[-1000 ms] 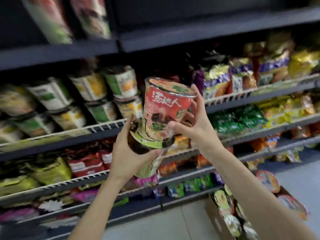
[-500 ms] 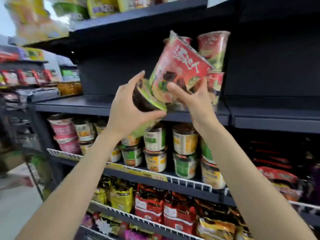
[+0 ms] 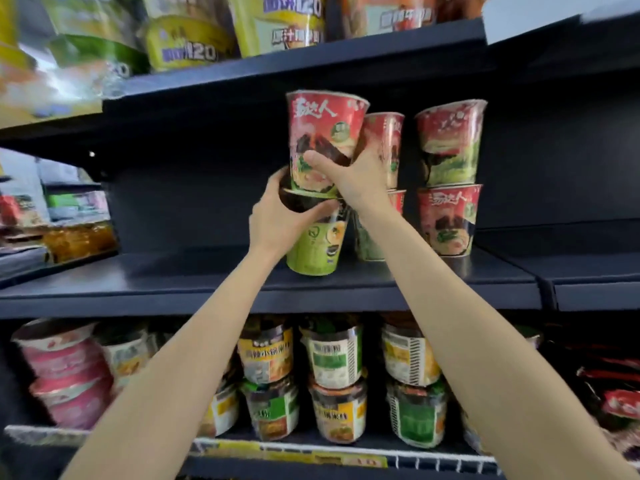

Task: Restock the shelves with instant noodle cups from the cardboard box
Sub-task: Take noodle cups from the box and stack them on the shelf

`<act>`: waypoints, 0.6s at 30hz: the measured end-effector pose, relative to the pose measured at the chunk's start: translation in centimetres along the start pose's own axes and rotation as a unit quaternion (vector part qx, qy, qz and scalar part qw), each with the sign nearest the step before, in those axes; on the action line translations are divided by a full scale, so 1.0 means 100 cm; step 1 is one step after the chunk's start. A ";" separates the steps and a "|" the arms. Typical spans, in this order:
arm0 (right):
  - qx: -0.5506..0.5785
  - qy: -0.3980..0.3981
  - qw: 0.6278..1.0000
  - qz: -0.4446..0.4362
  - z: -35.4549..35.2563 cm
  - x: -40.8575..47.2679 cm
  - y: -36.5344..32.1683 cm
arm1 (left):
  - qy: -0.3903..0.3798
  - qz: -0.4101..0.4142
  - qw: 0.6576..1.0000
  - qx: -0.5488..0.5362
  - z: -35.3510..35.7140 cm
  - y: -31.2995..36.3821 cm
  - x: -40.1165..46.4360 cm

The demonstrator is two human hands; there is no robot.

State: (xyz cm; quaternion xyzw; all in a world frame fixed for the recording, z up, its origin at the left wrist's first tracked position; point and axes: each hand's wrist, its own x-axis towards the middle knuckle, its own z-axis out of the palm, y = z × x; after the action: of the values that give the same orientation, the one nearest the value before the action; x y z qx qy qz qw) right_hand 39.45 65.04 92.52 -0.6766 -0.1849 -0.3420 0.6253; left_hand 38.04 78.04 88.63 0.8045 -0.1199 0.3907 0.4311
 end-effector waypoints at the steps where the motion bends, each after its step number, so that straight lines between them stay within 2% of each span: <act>1: -0.027 0.005 1.000 -0.001 0.008 0.006 0.002 | -0.003 -0.010 1.000 -0.024 0.003 -0.006 0.006; 9: -0.199 0.021 0.979 -0.038 0.045 0.016 0.025 | -0.055 -0.066 0.983 -0.162 0.012 -0.048 0.031; 14: -0.212 0.028 0.975 -0.061 0.044 0.013 0.026 | -0.087 -0.047 0.984 -0.150 0.011 -0.053 0.031; 16: -0.196 0.015 0.979 -0.061 0.037 0.005 0.021 | -0.069 -0.049 0.986 -0.147 0.008 -0.051 0.025; 18: -0.168 0.007 0.983 -0.072 0.029 -0.010 0.014 | -0.015 -0.030 0.991 -0.128 0.002 -0.047 0.015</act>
State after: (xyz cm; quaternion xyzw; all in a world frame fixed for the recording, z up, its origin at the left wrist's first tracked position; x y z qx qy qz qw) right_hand 40.41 67.77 90.87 -0.7551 -0.1685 -0.4166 0.4775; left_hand 41.63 80.96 86.81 0.7516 -0.1508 0.3468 0.5405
